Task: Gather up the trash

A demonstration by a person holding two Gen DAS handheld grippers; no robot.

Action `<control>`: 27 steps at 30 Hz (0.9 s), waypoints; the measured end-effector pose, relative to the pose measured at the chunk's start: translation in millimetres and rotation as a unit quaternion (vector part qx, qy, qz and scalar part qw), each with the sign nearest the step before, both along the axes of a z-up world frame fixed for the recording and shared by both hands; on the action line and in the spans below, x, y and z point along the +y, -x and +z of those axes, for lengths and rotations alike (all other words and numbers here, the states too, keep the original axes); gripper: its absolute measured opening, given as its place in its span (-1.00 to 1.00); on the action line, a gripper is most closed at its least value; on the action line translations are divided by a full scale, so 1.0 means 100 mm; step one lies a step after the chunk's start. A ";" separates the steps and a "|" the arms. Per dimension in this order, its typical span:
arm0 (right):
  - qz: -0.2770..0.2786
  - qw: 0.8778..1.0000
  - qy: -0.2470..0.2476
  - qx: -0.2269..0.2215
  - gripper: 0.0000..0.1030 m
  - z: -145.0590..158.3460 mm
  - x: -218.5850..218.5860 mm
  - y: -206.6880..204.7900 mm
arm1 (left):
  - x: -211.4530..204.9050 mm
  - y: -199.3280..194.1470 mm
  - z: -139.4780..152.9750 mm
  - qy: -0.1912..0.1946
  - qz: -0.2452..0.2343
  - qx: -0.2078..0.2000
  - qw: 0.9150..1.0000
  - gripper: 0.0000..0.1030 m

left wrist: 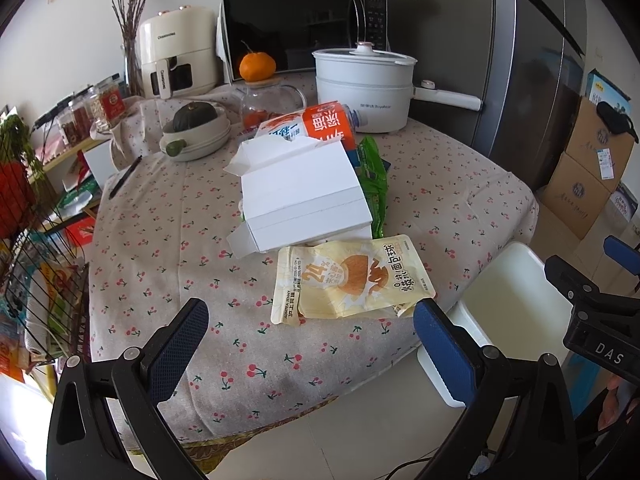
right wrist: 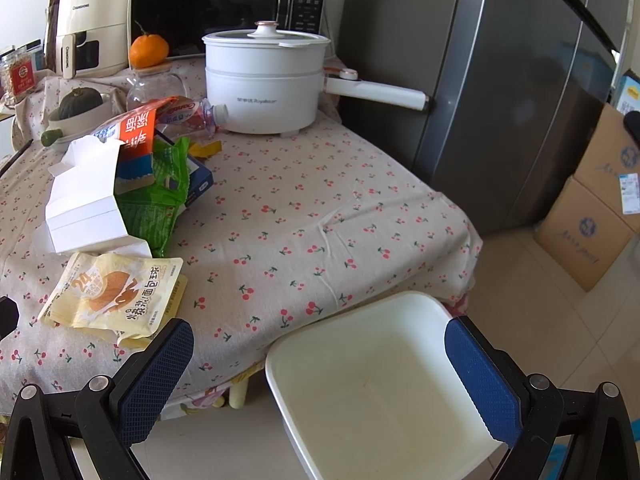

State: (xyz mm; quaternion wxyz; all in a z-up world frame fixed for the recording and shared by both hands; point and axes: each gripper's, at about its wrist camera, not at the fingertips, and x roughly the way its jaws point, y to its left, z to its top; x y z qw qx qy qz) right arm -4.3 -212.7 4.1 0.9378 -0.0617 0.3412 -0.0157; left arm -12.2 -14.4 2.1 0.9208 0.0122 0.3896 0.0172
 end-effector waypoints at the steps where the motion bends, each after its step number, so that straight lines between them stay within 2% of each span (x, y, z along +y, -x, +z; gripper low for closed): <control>1: 0.000 1.000 0.000 0.000 1.00 0.00 0.00 0.00 | 0.00 0.00 0.00 -0.001 0.000 0.001 1.000 1.00; 9: 0.003 1.000 -0.004 0.002 1.00 0.02 -0.02 0.00 | 0.01 -0.02 -0.02 -0.003 0.005 0.002 1.000 1.00; 12: 0.004 1.000 -0.008 -0.001 1.00 0.04 -0.02 0.00 | 0.04 -0.04 -0.02 0.018 -0.005 0.006 1.000 1.00; 16: 0.014 1.000 -0.007 0.002 1.00 0.09 0.03 -0.03 | 0.16 -0.10 -0.01 0.066 -0.019 0.022 0.997 1.00; 18: 0.029 1.000 -0.006 0.002 1.00 0.16 0.09 -0.08 | 0.21 -0.19 -0.02 0.075 -0.027 0.037 0.996 1.00; 22: 0.075 0.996 -0.028 0.038 1.00 0.36 0.22 -0.32 | 0.31 -0.40 -0.11 0.104 -0.052 0.078 0.990 1.00; 25: 0.098 0.993 -0.028 0.062 1.00 0.45 0.34 -0.62 | 0.31 -0.58 -0.17 0.094 -0.063 0.089 0.990 0.98; 27: 0.106 0.989 -0.060 0.086 1.00 0.42 0.33 -0.83 | 0.32 -0.70 -0.19 0.087 -0.060 0.087 0.991 0.92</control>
